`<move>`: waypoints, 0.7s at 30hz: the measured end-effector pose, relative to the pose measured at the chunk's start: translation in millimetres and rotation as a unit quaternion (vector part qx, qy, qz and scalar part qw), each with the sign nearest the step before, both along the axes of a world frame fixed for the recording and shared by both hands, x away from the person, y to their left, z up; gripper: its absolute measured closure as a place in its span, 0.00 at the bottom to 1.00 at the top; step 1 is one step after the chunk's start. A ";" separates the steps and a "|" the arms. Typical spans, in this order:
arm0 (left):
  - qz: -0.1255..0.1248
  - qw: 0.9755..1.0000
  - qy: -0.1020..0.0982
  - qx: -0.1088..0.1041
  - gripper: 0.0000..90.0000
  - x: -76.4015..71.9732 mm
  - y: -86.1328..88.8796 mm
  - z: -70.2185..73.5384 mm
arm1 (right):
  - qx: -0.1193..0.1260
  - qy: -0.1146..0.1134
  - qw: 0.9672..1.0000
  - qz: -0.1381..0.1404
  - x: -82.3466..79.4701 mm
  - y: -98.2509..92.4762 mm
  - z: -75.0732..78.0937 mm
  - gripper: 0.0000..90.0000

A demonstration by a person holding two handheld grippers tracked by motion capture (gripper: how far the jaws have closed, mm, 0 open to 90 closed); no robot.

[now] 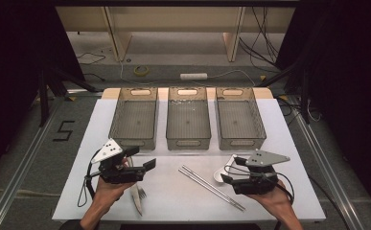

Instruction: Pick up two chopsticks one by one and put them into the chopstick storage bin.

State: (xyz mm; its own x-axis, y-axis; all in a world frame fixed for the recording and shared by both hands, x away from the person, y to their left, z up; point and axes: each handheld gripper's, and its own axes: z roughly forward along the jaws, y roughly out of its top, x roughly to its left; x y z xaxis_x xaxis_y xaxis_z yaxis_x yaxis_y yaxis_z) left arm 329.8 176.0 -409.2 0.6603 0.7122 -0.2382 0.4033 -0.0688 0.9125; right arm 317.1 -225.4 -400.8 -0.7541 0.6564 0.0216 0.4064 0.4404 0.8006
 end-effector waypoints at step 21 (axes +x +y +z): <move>-0.002 1.000 -0.001 0.001 0.18 0.1 0.2 0.3 | -0.228 0.122 0.962 0.086 24.8 55.3 -20.9 0.56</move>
